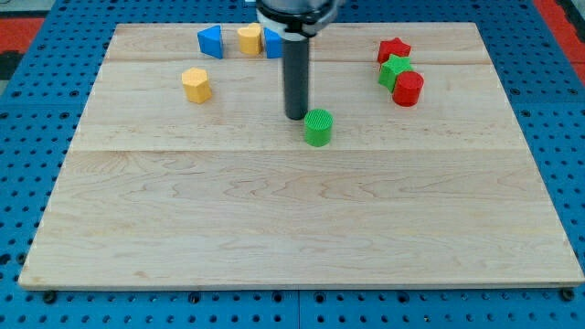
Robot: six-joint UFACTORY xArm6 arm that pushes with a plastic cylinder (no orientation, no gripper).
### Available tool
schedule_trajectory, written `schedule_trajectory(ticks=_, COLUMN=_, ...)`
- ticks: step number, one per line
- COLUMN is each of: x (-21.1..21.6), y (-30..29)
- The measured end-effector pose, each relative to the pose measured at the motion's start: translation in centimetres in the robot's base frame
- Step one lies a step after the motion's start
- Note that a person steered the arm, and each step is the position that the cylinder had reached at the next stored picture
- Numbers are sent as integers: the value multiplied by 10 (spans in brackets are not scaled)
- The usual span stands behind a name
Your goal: Move the green star close to the top right of the red circle
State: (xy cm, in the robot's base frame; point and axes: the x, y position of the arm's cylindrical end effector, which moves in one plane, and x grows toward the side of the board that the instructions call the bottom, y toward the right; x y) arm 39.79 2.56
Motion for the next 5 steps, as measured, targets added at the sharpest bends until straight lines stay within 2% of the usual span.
schedule_trajectory(ticks=1, x=49, y=25)
schedule_trajectory(ticks=2, x=33, y=71)
schedule_trajectory(ticks=3, x=-15, y=185)
schedule_trajectory(ticks=4, x=-79, y=223)
schedule_trajectory(ticks=5, x=-127, y=148)
